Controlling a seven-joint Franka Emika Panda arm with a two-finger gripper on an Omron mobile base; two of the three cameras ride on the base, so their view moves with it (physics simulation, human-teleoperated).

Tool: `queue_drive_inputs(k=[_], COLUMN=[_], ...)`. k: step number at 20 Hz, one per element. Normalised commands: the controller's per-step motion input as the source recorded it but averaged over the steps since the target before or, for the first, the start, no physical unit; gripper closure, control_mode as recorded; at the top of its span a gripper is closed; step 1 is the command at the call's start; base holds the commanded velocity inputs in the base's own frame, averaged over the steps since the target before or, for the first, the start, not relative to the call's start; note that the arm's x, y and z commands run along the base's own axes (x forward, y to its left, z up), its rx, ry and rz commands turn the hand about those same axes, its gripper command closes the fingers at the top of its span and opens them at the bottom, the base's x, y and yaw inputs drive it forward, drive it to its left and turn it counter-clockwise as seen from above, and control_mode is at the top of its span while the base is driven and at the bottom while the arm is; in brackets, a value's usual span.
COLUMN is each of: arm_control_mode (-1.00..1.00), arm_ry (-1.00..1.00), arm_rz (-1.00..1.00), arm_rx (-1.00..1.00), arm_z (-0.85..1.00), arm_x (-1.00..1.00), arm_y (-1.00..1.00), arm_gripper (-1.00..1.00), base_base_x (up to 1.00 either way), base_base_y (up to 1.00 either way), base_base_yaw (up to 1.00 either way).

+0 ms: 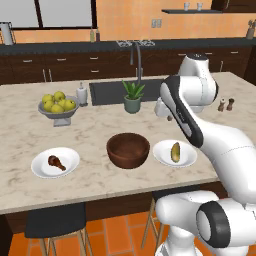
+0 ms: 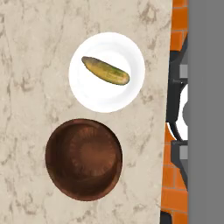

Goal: Pick the chicken drumstick and cucumber from their plates and place them in the bowl. Then put the bowl in the fridge.

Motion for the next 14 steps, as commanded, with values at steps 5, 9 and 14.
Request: queue_drive_inputs(k=[5,9,14], arm_control_mode=[-1.0,-1.0,-1.0], arm_ry=[0.0,0.02,0.02], arm_rz=[-0.01,-0.08,-0.09], arm_rx=[0.0,0.0,-0.01], arm_z=[-0.11,-0.5,-0.63], arm_x=[-0.15,-0.09,0.27], arm_y=[-0.14,-0.62,-0.61], arm_gripper=[-1.0,-1.0,-1.0], base_base_x=[0.0,0.0,0.0], base_base_y=[0.0,0.0,0.0], base_base_yaw=[0.0,0.0,0.0])
